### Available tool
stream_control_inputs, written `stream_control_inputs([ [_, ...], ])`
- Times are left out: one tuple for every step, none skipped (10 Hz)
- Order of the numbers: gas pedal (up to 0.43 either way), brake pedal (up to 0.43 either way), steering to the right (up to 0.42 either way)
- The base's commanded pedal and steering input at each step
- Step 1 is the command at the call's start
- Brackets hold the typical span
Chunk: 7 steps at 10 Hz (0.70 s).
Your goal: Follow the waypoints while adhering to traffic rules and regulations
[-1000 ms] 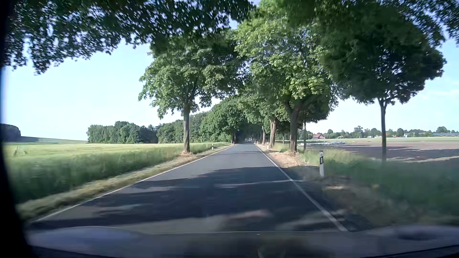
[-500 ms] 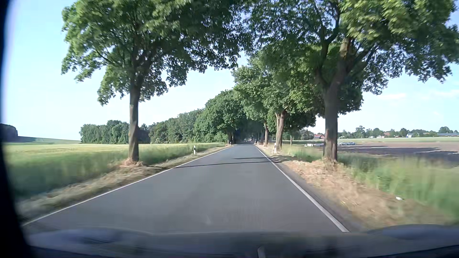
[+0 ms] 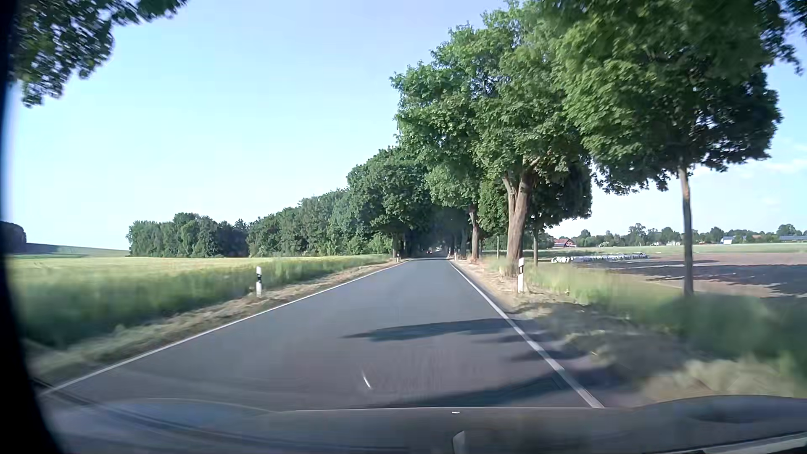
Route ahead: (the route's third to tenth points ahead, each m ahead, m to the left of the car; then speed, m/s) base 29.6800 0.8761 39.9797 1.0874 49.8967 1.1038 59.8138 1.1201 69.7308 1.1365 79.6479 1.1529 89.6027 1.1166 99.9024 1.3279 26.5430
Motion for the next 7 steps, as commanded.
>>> stream_control_inputs([
  [0.488, 0.006, 0.002],
  [0.488, 0.006, 0.003],
  [0.488, 0.006, 0.002],
  [0.488, 0.006, 0.002],
  [0.488, 0.006, 0.001],
  [0.488, 0.006, 0.001],
  [0.488, 0.006, 0.001],
])
